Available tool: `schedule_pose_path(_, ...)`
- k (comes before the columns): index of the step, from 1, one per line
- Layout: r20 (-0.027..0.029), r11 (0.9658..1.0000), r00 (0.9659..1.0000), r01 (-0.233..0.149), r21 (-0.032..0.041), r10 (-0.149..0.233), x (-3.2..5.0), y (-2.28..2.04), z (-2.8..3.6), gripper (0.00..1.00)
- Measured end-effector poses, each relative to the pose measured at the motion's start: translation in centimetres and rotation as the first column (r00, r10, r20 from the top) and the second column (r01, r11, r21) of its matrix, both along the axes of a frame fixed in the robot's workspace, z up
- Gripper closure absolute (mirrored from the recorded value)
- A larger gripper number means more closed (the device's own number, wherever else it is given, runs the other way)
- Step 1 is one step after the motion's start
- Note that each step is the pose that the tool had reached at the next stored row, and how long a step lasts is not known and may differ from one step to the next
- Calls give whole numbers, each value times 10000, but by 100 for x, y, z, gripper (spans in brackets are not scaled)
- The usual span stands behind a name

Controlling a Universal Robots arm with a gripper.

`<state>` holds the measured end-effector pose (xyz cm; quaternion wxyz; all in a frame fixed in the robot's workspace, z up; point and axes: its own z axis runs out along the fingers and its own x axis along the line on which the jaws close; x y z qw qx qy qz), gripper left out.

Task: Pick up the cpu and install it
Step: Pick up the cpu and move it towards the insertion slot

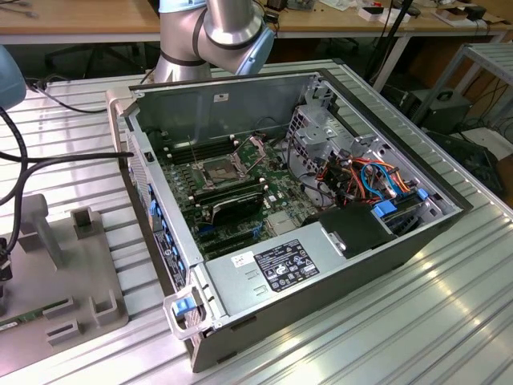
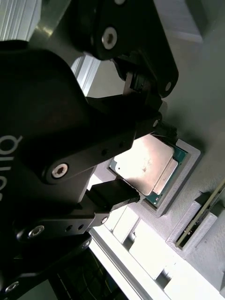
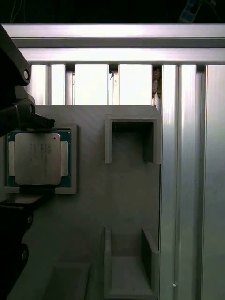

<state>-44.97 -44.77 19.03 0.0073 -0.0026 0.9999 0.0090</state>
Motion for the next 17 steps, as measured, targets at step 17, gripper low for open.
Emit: schedule_pose_path(17, 0, 10000, 10000, 0, 0, 0, 16, 0, 379, 45)
